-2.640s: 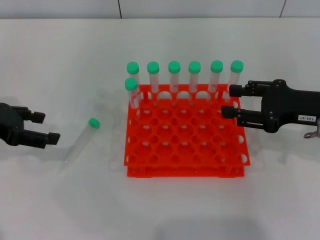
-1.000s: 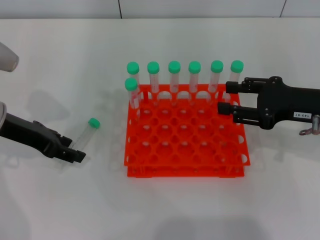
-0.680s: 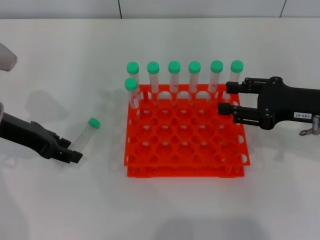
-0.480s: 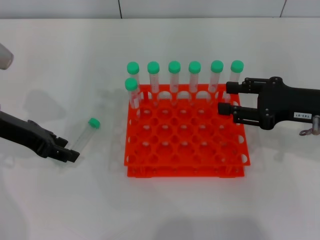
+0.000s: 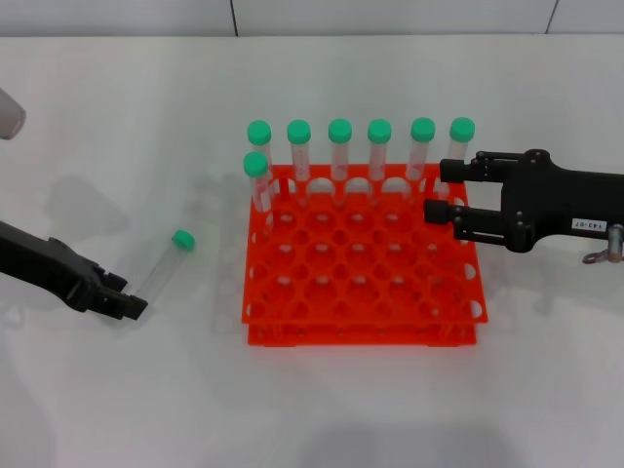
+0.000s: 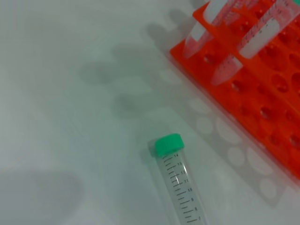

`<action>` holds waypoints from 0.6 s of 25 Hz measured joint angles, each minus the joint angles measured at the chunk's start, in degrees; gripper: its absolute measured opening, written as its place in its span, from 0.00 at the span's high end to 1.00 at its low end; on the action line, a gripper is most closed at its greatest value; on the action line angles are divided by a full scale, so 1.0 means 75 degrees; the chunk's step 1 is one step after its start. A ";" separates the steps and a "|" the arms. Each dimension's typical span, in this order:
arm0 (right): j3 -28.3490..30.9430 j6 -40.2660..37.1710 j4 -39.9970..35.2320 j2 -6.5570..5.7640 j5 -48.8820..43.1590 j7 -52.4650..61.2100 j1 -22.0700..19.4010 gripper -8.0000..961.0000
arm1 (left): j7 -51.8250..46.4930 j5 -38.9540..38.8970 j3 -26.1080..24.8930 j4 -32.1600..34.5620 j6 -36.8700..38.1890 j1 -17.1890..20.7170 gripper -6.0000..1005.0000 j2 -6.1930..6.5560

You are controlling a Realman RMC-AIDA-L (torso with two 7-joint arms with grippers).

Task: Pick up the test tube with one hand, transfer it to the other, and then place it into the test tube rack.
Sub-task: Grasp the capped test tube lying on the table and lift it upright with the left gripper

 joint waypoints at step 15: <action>0.0010 0.0096 0.0011 0.0000 0.0000 -0.0010 0.0015 0.40 | 0.0038 0.0014 0.0000 -0.0044 -0.0107 -0.0054 0.53 -0.0001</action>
